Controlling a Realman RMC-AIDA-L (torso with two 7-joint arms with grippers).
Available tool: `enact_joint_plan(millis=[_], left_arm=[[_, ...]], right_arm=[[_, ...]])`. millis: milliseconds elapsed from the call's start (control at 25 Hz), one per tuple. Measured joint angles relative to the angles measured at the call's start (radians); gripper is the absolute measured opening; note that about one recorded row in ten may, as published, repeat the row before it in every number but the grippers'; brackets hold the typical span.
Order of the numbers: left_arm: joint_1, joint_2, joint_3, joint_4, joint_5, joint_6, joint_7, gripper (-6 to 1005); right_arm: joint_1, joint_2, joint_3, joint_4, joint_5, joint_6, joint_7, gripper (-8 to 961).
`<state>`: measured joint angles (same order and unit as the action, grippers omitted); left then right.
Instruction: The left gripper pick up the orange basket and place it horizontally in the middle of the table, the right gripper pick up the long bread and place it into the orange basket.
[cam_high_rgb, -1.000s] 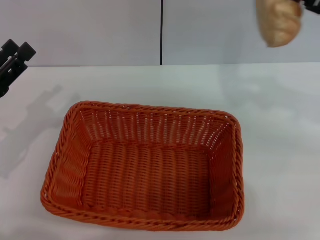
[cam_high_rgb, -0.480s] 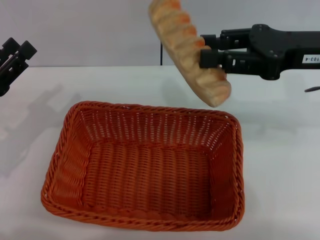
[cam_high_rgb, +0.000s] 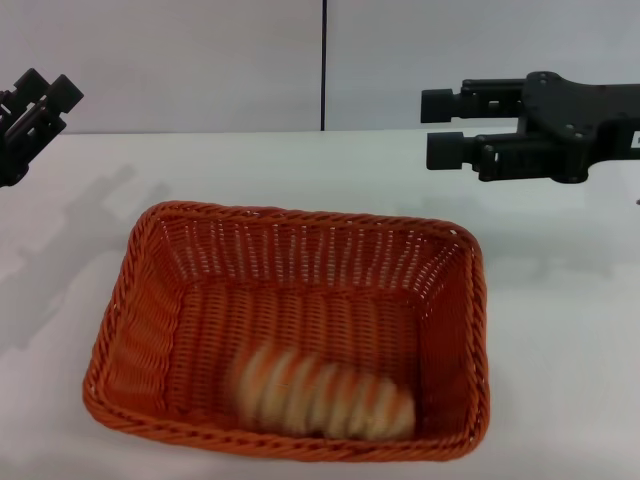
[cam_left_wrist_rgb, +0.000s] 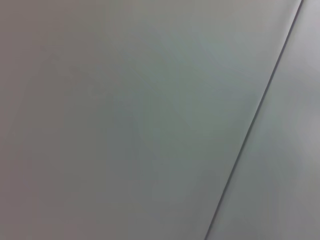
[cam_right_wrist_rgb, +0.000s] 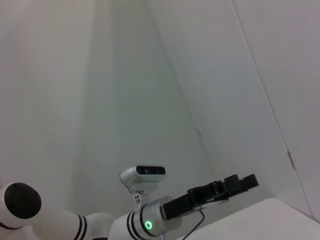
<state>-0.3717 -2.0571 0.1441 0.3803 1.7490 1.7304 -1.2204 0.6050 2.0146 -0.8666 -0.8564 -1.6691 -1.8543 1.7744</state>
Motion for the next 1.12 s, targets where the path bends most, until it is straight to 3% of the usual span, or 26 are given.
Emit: enact_joint_plan(millis=[120,360,520,640,760,840,920,1000,1120], left_arm=[[-0.003,0.0,0.0,-0.003,0.002,0.0,0.001,710],[-0.001,0.0,-0.001,-0.003,-0.001,0.003,0.001,710],[0.001,0.0,-0.005,-0.003,-0.003,0.004,0.002,710],[0.005,-0.001,-0.008,-0.022,-0.03,0.001,0.038,710],[0.011,-0.001,-0.009,-0.055,-0.069,0.002,0.089,710],[0.028,-0.002,-0.009,-0.145,-0.181,0.005,0.24,710],[0.028,-0.002,-0.009,-0.145,-0.181,0.005,0.24,710],[0.053,-0.006,-0.013,-0.256,-0.336,0.01,0.437,710],[0.059,-0.008,-0.02,-0.284,-0.369,0.011,0.494,710]], right_arm=[[-0.012,-0.002,0.004,-0.003,0.0,-0.002,0.0,702],[-0.046,-0.006,0.075,-0.011,0.007,-0.005,-0.019,702],[-0.09,0.007,0.197,-0.011,0.016,-0.016,-0.105,702],[-0.152,0.029,0.299,0.014,0.078,-0.017,-0.245,702],[-0.236,0.048,0.378,0.086,0.202,-0.017,-0.435,702],[-0.287,0.056,0.428,0.17,0.303,-0.012,-0.576,702],[-0.324,0.056,0.485,0.267,0.386,-0.002,-0.692,702],[-0.351,0.053,0.562,0.364,0.451,0.016,-0.788,702],[-0.38,0.05,0.689,0.447,0.471,0.051,-0.847,702]])
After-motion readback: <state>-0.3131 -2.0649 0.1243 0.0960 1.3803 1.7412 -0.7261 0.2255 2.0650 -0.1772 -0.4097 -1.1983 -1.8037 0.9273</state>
